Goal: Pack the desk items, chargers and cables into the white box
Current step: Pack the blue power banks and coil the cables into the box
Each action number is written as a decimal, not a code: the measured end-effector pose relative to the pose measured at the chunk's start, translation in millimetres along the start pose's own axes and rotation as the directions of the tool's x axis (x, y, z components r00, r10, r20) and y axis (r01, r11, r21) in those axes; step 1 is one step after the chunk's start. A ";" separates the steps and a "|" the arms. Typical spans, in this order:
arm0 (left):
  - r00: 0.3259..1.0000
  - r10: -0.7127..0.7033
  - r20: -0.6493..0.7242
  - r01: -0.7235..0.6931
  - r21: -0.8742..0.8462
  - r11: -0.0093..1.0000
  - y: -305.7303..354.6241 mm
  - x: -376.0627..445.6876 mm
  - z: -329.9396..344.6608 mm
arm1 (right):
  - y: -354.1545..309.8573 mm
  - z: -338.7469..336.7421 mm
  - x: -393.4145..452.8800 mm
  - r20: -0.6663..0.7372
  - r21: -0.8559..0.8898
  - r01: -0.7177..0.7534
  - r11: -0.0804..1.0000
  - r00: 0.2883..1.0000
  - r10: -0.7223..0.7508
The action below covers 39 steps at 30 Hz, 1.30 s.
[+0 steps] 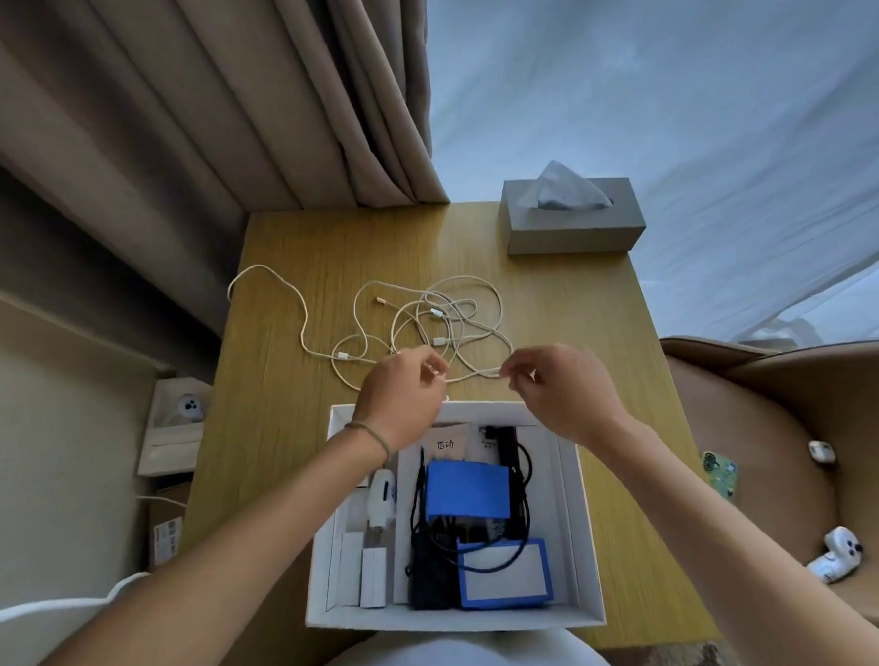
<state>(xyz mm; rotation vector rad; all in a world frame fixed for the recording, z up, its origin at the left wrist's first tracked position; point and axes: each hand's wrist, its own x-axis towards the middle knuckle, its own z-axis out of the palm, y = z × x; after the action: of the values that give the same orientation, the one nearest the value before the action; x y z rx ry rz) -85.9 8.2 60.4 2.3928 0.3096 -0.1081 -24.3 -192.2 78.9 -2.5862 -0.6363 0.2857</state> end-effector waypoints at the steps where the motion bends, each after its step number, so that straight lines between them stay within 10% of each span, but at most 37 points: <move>1: 0.993 -0.095 0.077 0.091 0.053 0.994 0.2 14.1 0.1 | -0.3 -0.6 8.3 -0.001 0.028 -0.051 0.998 0.999 0.051; 9: 0.829 -0.395 0.396 0.226 0.409 0.884 5.7 61.4 25.4 | -3.1 14.9 32.6 0.069 0.189 -0.180 0.965 0.983 0.170; 14: 0.855 -0.297 0.425 0.208 0.243 0.948 7.0 56.8 26.9 | 0.9 16.8 25.1 0.061 0.234 -0.148 0.961 0.989 0.137; 19: 0.993 -0.087 0.081 0.103 -0.224 0.969 25.6 33.2 -5.1 | -9.7 12.5 17.7 0.101 0.501 -0.042 0.864 0.995 -0.010; 26: 0.999 0.011 -0.043 -0.043 -0.865 0.500 70.4 -4.4 -69.2 | -60.2 12.9 22.5 0.082 0.786 0.013 0.618 0.989 -0.126; 32: 0.995 -0.005 -0.102 -0.100 -0.981 0.166 74.4 -22.4 -118.0 | -102.4 13.5 28.0 0.115 0.806 0.083 0.586 0.949 -0.293; 35: 0.980 -0.050 -0.195 -0.175 -0.947 0.269 56.4 -24.9 -140.0 | -93.2 8.8 29.4 0.243 0.776 0.014 0.631 0.916 -0.319; 39: 0.922 -0.092 -0.376 -0.232 -0.727 0.647 16.7 -29.6 -157.4 | -57.8 -12.4 36.4 0.303 0.785 -0.043 0.618 0.897 -0.322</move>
<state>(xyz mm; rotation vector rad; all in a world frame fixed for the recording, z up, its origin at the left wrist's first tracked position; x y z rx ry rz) -111.6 95.7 193.1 1.5375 0.3505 0.4631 -11.3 -133.9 114.1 -1.6052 -0.6621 0.8743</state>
